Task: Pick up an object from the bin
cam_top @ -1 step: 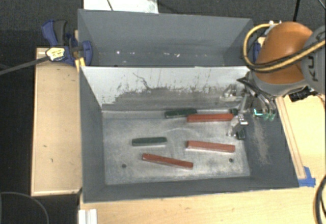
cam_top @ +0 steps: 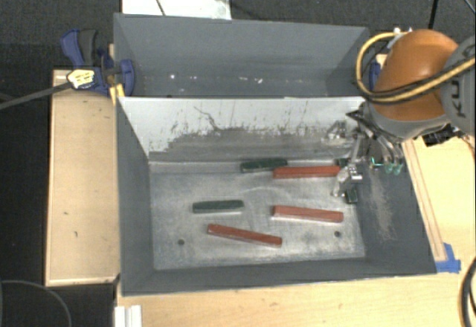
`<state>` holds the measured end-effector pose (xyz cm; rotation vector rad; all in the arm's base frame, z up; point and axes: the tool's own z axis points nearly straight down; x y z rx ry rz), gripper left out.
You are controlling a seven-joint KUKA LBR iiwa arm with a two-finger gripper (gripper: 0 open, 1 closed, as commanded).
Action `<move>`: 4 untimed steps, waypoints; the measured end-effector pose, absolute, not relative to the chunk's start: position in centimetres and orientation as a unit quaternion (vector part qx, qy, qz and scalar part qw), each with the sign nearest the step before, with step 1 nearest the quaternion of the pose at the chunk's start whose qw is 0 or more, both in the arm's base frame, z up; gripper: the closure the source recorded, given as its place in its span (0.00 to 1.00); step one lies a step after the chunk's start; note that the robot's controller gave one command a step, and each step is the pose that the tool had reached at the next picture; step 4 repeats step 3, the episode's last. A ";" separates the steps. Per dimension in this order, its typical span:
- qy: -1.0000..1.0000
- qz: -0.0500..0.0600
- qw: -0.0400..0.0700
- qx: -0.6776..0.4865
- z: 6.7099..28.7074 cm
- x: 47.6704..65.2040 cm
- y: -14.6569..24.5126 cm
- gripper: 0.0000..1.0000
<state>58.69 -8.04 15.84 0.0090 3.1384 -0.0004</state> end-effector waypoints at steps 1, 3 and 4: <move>1.000 -0.001 0.006 0.013 7.5 54.5 -7.3 1.00; 0.999 0.000 0.001 0.045 21.1 52.8 -7.2 1.00; 0.999 0.000 0.001 0.045 21.1 52.8 -7.2 1.00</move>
Offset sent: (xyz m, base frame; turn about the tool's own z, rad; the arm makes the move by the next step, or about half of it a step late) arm 0.0000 0.0000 0.0000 0.0000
